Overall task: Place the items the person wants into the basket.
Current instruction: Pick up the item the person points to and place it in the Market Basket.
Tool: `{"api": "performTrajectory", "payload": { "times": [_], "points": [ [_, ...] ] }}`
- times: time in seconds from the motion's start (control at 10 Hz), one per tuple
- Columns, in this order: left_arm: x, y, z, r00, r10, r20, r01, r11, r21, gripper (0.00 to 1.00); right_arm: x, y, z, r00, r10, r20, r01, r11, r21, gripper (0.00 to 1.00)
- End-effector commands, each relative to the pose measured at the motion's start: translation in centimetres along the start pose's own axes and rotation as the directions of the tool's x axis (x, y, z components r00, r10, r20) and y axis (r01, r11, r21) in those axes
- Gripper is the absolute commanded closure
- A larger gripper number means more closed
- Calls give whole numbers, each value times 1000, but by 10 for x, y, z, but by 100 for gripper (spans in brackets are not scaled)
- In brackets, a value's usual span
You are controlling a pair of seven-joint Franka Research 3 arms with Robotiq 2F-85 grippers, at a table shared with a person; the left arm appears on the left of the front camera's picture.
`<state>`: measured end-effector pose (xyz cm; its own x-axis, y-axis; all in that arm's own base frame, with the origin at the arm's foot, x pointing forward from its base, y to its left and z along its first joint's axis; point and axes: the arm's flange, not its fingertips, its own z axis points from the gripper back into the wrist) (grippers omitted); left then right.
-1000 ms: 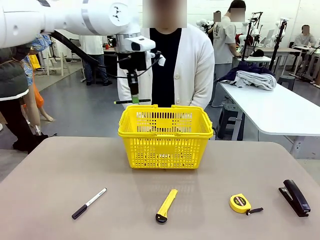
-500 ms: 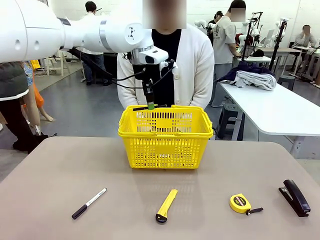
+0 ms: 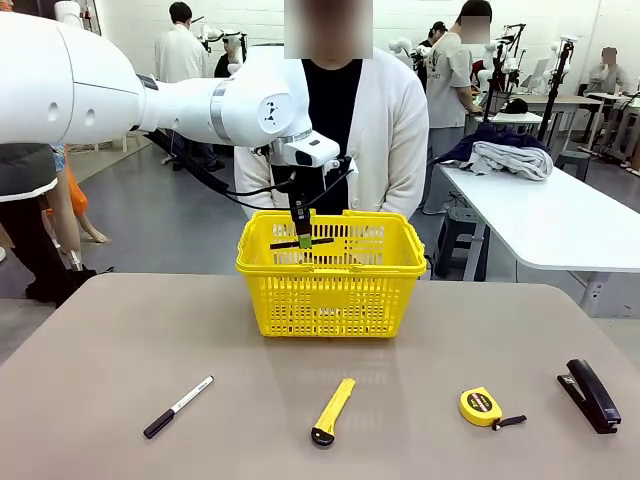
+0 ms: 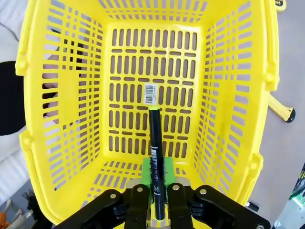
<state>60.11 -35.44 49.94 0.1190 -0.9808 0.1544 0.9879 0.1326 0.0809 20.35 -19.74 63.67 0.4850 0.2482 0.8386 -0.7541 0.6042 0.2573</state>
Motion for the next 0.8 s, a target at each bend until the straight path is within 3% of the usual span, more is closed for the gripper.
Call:
{"api": "performTrajectory", "payload": {
  "times": [0.0,0.5,0.7],
  "points": [
    [2,2,11,1000,4,18,-4,1000,22,89,3,0,0,1000,15,25,-15,1000,17,0],
    [1,2,8,1000,1,12,-1,1000,15,89,3,0,0,1000,15,25,-15,1000,17,0],
    [-1,-1,-27,997,-69,19,68,997,37,89,3,0,0,1000,15,25,-15,1000,17,0]
  ]
}}
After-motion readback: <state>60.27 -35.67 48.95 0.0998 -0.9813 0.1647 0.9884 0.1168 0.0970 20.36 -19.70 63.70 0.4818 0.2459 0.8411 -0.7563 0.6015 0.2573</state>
